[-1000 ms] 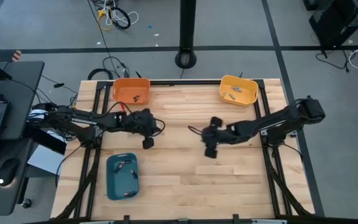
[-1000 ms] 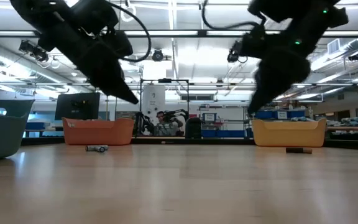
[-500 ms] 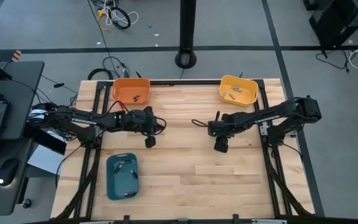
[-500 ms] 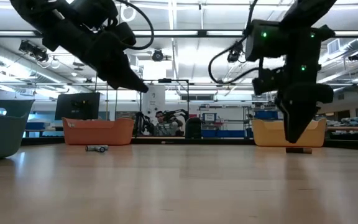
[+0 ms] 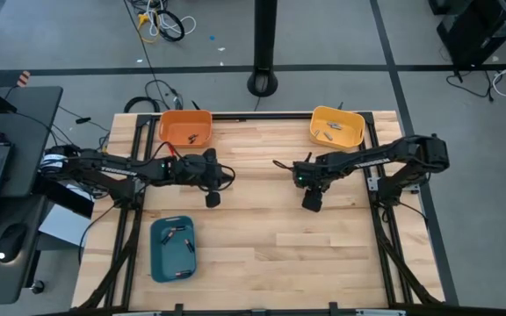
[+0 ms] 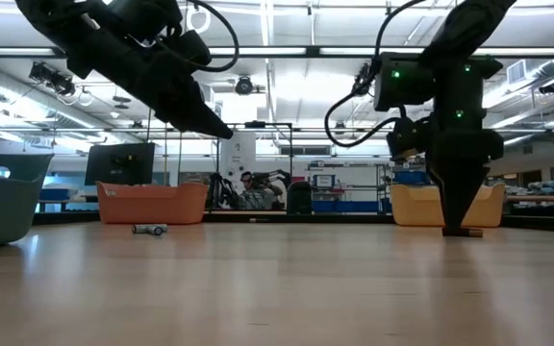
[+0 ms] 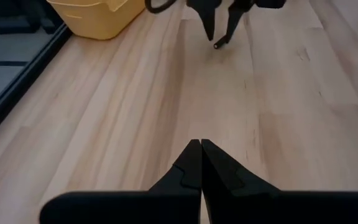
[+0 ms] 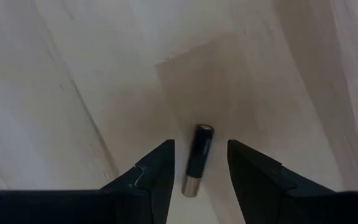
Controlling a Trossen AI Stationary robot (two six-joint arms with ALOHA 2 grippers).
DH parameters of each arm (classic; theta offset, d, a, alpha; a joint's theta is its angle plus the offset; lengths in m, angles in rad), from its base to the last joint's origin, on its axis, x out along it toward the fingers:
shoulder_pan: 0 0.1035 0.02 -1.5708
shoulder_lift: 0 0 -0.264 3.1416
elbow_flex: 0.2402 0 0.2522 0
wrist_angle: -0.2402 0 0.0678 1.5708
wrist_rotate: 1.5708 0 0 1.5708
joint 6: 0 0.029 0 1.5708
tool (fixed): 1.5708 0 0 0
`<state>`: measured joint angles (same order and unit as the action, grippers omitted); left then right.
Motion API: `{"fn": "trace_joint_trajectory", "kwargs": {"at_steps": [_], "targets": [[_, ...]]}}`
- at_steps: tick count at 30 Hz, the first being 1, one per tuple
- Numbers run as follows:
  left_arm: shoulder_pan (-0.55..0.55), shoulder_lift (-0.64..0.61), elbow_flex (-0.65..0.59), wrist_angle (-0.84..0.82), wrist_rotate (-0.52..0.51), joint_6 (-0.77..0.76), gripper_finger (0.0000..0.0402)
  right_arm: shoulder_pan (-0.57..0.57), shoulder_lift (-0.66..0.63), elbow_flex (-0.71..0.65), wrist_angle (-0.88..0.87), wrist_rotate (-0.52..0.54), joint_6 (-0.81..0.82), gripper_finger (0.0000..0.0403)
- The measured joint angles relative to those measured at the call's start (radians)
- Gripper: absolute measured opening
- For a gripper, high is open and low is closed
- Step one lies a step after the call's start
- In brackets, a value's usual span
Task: Sort batteries
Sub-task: Put the small copper and black battery into the orange bin
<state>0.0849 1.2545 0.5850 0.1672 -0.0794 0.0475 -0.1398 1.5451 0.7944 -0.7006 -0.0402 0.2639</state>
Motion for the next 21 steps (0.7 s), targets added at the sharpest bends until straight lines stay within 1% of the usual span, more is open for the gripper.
{"fn": "trace_joint_trajectory", "kwargs": {"at_steps": [4,9,15,21], "targets": [[0.000,0.000,0.000,0.003,-0.013,0.005,0.0006,-0.008,0.016,-0.001,0.012,0.001,0.002,0.0157],[0.000,0.000,0.000,0.006,-0.025,0.005,0.0006,-0.010,0.048,0.000,0.043,0.021,0.002,0.0142],[0.000,0.000,0.000,0.024,-0.028,-0.001,0.0006,-0.010,0.097,0.005,0.048,0.024,-0.015,0.0100],[0.000,0.000,0.000,0.024,-0.028,-0.002,0.0006,-0.010,0.076,0.001,0.062,0.020,-0.028,0.0050]]}}
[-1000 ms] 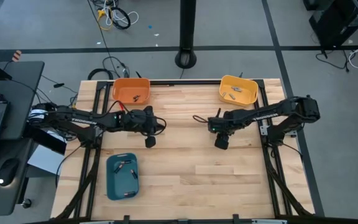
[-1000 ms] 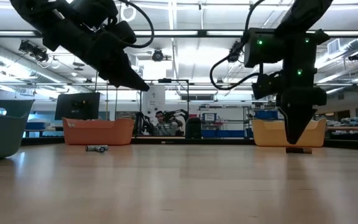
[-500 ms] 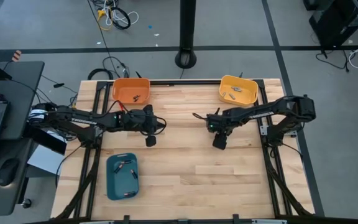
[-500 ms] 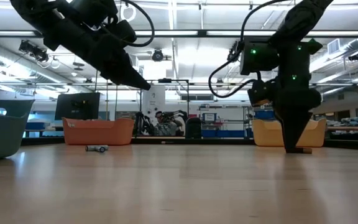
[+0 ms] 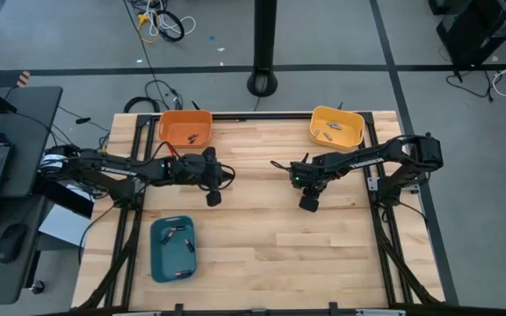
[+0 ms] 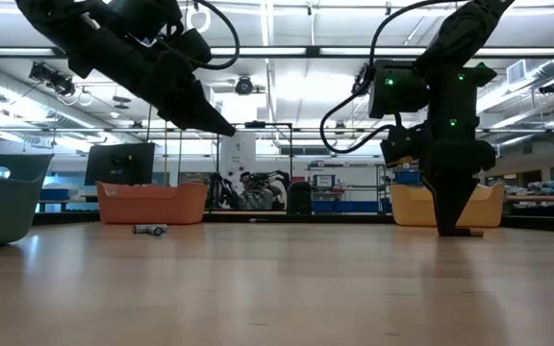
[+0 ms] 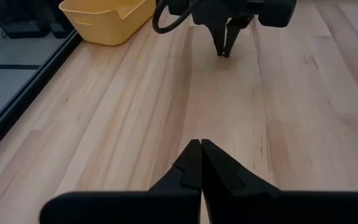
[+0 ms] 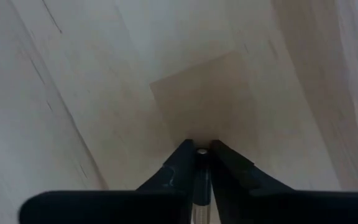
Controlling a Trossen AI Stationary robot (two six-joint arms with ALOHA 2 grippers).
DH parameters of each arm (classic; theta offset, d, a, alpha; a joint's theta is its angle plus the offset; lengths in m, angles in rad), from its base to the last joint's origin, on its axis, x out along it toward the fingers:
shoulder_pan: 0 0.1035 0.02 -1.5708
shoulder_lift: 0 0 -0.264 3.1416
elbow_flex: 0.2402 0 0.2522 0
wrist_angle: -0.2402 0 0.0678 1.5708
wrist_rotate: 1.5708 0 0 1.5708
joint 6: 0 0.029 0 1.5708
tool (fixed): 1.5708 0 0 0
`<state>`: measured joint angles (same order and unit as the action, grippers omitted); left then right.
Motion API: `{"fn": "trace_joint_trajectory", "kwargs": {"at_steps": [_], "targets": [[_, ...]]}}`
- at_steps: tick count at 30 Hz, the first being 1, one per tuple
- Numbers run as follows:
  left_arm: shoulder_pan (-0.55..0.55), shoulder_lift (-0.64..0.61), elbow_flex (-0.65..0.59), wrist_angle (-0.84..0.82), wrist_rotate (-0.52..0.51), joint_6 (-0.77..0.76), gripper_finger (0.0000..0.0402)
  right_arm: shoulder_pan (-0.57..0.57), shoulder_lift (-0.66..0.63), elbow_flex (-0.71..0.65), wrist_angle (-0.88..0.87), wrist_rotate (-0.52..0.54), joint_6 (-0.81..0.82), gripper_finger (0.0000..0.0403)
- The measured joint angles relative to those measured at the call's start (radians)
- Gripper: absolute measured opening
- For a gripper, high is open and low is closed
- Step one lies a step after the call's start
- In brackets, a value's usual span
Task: Sort batteries
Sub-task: Put the small copper and black battery into the orange bin
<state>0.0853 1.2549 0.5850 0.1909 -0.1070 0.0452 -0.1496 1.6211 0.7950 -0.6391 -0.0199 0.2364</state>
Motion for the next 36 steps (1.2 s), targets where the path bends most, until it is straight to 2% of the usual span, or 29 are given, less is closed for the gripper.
{"fn": "trace_joint_trajectory", "kwargs": {"at_steps": [3,13,20,25,30,32,36], "targets": [[0.000,0.000,0.000,0.000,0.000,0.000,0.0006,0.002,-0.015,0.001,0.000,0.004,-0.002,0.0034],[0.000,0.000,0.000,0.017,0.000,-0.024,0.0006,0.029,-0.059,0.008,0.015,0.007,-0.025,0.0039],[0.000,0.001,0.000,0.079,0.001,-0.030,0.0006,0.032,-0.060,0.067,0.088,0.007,-0.092,0.0037],[0.001,0.043,-0.066,0.367,0.025,-0.031,0.0006,0.032,-0.062,0.122,0.179,0.005,-0.161,0.0037],[0.015,0.123,-0.152,0.696,0.120,-0.062,0.0006,0.033,-0.096,0.163,0.326,0.005,-0.231,0.0037],[0.024,0.152,-0.159,0.768,0.148,-0.097,0.0006,0.034,-0.126,0.167,0.424,0.005,-0.256,0.0037],[0.033,0.186,-0.152,0.804,0.153,-0.120,0.0006,0.048,-0.185,0.168,0.642,0.005,-0.299,0.0037]]}}
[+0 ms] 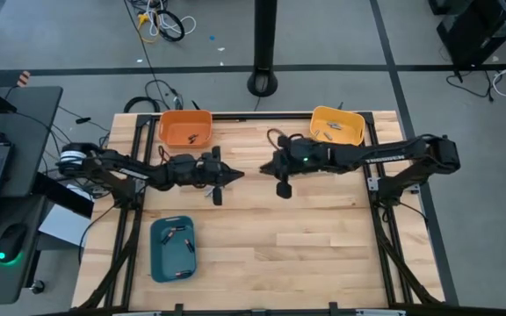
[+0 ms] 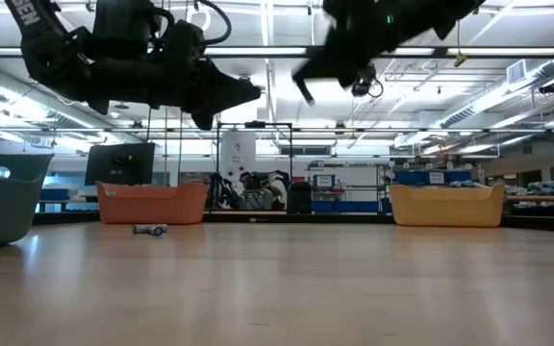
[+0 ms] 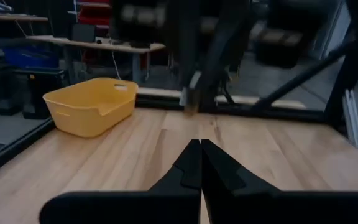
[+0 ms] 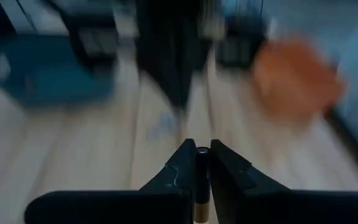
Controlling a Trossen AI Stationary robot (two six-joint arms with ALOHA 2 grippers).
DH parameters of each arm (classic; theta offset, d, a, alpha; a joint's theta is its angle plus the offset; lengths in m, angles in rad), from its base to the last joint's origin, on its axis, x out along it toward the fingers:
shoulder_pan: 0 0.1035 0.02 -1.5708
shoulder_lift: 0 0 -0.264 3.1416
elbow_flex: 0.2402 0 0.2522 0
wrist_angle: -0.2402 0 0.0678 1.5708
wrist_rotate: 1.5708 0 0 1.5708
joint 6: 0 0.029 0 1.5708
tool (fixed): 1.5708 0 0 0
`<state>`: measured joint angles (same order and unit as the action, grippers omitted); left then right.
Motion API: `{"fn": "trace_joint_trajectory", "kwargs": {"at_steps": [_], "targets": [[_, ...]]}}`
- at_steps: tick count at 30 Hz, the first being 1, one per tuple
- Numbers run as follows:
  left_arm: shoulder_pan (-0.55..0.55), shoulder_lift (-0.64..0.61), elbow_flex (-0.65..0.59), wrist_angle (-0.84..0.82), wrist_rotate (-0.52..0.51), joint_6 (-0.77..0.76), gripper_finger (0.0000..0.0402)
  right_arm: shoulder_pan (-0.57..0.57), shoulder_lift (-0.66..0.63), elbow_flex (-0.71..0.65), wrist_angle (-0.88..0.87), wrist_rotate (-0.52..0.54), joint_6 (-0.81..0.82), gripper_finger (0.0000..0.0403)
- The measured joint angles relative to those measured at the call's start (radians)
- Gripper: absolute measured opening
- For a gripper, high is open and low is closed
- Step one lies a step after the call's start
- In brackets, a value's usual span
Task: Sort batteries
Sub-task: Put the small copper and black battery into the orange bin
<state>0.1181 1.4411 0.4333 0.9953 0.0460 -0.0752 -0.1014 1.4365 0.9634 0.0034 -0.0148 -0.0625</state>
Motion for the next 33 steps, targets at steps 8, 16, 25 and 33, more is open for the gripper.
{"fn": "trace_joint_trajectory", "kwargs": {"at_steps": [8,16,25,33], "targets": [[-0.019,0.006,0.033,0.089,0.028,0.015,0.0063,0.061,-0.034,0.001,0.256,-0.049,-0.052,0.0037],[-0.062,0.006,0.094,0.092,0.030,0.014,0.0161,0.105,-0.034,0.000,0.301,-0.032,-0.072,0.0038],[-0.079,0.006,0.146,0.075,0.038,0.016,0.0211,0.110,-0.034,0.000,0.321,-0.030,-0.092,0.0038],[-0.082,0.063,0.190,0.075,0.076,0.015,0.0211,0.110,-0.034,0.000,0.333,-0.028,-0.098,0.0038]]}}
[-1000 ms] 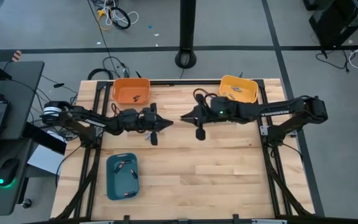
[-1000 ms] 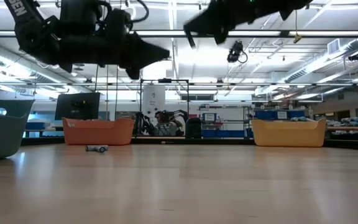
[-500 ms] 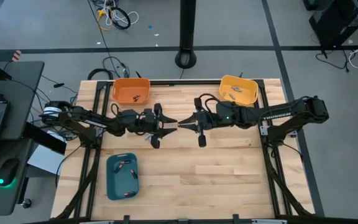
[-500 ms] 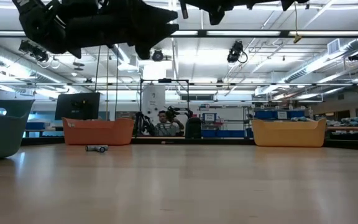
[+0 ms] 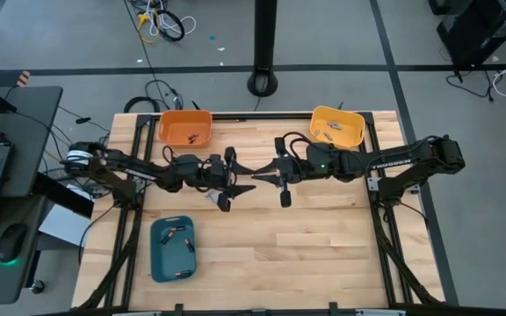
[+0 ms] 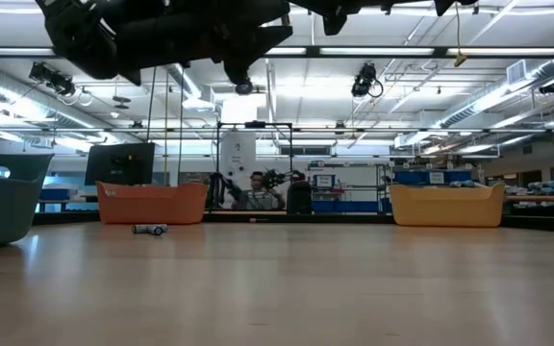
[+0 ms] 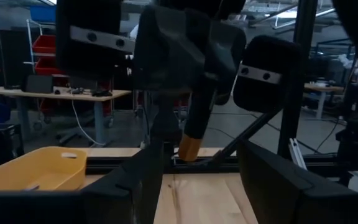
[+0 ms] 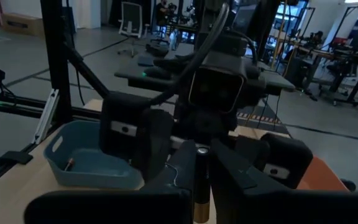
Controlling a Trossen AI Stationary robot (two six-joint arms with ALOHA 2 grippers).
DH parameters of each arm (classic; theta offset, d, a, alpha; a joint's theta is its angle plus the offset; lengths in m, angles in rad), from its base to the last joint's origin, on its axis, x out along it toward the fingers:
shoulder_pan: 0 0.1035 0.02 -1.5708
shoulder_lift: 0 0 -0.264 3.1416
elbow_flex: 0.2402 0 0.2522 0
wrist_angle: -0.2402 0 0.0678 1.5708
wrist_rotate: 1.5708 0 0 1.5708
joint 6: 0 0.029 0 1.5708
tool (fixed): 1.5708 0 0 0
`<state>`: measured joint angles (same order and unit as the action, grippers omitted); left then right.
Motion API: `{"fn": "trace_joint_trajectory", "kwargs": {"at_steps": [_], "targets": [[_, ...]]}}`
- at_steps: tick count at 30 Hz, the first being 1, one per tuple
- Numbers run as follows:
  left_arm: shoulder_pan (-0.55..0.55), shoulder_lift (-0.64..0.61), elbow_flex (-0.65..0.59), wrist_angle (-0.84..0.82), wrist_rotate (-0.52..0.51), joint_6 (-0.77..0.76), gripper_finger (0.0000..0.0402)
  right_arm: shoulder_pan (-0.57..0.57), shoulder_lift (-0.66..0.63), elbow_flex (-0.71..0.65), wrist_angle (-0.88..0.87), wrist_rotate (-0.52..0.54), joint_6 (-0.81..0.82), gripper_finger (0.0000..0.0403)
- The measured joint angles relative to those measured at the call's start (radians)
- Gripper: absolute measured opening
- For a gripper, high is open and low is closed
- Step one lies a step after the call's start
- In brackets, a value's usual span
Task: Sort batteries
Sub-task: Put the small copper and black battery into the orange bin
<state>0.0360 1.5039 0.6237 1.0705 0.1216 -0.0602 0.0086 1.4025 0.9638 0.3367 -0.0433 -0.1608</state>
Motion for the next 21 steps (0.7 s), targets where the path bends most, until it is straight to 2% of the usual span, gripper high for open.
{"fn": "trace_joint_trajectory", "kwargs": {"at_steps": [6,11,16,21], "targets": [[0.000,0.040,0.037,0.010,0.011,0.001,0.0209,0.000,0.000,0.000,0.000,0.001,-0.009,0.0038],[0.000,0.040,0.037,0.038,0.022,0.000,0.0186,0.000,0.000,0.000,-0.001,0.001,-0.019,0.0038],[0.000,0.040,0.037,0.054,0.021,-0.001,0.0139,0.000,0.000,0.000,-0.002,0.001,-0.019,0.0038],[0.000,0.040,0.037,0.056,0.009,0.020,0.0065,0.000,0.000,0.000,-0.002,0.001,-0.017,0.0038]]}}
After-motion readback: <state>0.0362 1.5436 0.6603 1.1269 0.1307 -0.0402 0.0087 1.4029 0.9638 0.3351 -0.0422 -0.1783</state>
